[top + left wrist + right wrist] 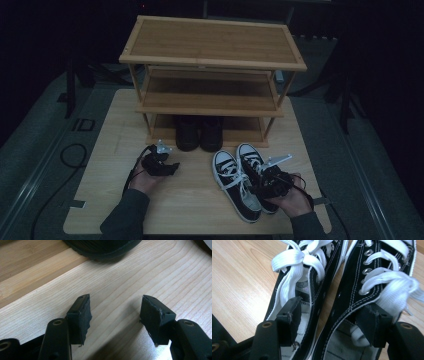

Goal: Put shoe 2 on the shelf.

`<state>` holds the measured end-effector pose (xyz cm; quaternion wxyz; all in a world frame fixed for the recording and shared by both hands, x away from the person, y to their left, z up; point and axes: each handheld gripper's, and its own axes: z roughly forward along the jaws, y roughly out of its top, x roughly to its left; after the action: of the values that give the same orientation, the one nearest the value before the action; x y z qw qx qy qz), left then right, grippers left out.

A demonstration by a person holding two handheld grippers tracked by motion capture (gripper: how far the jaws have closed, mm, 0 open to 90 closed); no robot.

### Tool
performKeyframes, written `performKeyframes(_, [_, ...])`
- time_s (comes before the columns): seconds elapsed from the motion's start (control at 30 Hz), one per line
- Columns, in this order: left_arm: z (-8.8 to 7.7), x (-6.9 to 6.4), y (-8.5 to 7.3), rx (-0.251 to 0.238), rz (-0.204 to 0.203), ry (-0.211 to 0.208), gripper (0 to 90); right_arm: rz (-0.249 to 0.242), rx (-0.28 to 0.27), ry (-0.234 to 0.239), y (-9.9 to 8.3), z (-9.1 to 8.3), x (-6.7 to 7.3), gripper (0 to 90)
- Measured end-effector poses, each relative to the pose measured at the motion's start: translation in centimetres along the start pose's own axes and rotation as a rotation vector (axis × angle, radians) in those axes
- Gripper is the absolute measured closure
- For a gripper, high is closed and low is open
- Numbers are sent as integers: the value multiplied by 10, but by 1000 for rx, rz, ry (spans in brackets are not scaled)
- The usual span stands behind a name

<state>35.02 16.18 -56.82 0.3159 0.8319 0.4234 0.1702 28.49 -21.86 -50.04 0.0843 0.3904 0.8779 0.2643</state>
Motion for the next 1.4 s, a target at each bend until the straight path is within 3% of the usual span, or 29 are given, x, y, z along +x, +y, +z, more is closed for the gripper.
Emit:
performKeyframes(0.4, [0,0,0,0,1,-1,421,36,3,-16,5,16,-1,471])
performKeyframes(0.57, [0,0,0,0,1,-1,421,36,23,-24,8,21,2,554])
performKeyframes(0.8, [0,0,0,0,1,0,421,46,44,-41,9,29,5,511])
performKeyframes(1.1, [0,0,0,1,1,0,421,99,40,-38,9,30,2,649])
performKeyframes(1.4, [0,0,0,1,2,-1,420,93,47,-57,9,29,2,813])
